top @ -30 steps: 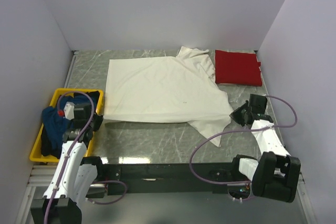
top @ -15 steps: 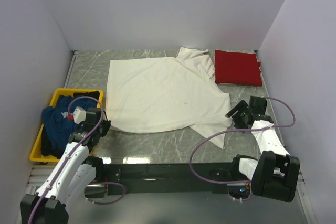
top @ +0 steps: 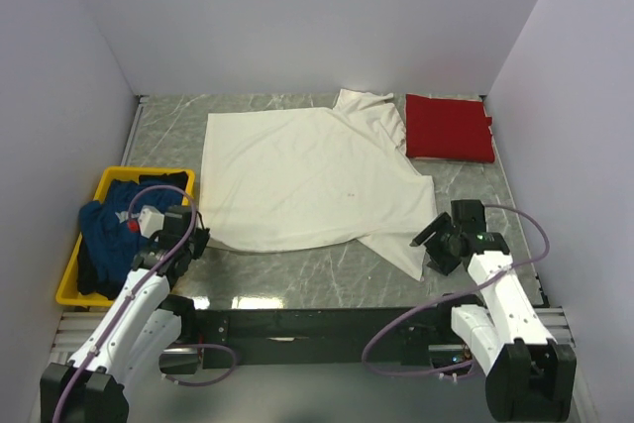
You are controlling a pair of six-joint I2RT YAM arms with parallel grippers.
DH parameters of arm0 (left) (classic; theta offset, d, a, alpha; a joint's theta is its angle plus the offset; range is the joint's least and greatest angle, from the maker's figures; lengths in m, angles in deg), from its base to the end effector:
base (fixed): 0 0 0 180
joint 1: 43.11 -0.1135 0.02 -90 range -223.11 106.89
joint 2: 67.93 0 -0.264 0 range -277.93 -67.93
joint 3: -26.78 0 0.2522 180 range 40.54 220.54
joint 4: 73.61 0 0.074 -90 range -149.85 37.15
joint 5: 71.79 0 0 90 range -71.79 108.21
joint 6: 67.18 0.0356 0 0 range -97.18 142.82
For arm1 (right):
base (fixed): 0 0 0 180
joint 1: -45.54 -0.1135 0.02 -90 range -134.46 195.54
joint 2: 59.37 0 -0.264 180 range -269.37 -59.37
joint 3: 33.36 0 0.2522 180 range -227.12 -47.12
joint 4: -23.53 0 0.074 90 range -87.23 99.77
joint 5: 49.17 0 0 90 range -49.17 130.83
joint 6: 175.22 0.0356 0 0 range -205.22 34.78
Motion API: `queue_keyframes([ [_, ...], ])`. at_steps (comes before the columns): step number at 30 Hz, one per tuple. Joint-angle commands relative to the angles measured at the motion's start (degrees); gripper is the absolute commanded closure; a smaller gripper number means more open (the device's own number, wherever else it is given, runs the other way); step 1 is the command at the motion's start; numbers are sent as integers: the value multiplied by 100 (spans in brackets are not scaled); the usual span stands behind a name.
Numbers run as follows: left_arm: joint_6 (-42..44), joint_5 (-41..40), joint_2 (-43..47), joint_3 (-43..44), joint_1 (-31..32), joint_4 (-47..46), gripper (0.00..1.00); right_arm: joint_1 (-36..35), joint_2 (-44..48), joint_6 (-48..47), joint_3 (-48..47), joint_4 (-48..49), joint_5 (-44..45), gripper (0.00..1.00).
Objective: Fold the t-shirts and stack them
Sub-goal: Fold the tshirt
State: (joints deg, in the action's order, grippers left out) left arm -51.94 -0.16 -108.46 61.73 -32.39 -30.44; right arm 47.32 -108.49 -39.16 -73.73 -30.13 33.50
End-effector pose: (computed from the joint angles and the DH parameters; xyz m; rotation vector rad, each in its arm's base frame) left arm 0.1410 -0.0153 0.1795 -1.3879 1.9455 -0.3260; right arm 0.1472 0.0000 0.1779 1.0612 2.4978 0.4121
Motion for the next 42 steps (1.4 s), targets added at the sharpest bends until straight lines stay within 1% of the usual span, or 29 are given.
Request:
queue_keyframes([
  [1,-135,-114,-60,8,27,-251,99,-38,394,315,24,-798,293,28],
  [4,-170,-105,-77,-1,27,-304,99,-38,754,307,51,-1080,277,30],
  [8,-205,-70,-60,-45,27,-401,99,-29,940,298,226,-1240,215,32],
  [10,-205,-61,-77,-62,27,-418,99,-38,966,245,323,-1231,83,35],
  [11,-205,-61,-69,-62,35,-418,99,-38,983,219,419,-1196,5,39],
  [13,-188,-53,-95,-62,35,-418,99,-38,1018,175,595,-1126,-180,45],
  [15,-188,-70,-95,-54,27,-410,99,-38,1036,175,683,-1082,-277,49],
  [16,-179,-70,-95,-54,35,-410,99,-38,1071,175,771,-1003,-312,53],
  [20,-170,-88,-69,-36,35,-366,99,-38,1089,192,833,-923,-374,53],
  [21,-170,-96,-69,-36,35,-374,99,-38,1046,175,833,-853,-374,55],
  [24,-144,-97,-69,-27,35,-366,99,-38,905,114,772,-757,-357,70],
  [25,-135,-114,-69,-1,27,-340,99,-38,878,70,667,-756,-339,90],
  [26,-109,-123,-77,17,35,-313,99,-38,809,0,588,-808,-330,100],
  [31,-38,-219,19,175,35,-6,99,-38,922,-203,-62,-1028,-322,100],
  [36,-109,-281,265,149,35,319,99,-38,1115,-361,-756,-1362,-181,100],
  [42,-197,-255,459,148,35,461,99,-38,1046,-519,-1240,-1451,-198,100],
])
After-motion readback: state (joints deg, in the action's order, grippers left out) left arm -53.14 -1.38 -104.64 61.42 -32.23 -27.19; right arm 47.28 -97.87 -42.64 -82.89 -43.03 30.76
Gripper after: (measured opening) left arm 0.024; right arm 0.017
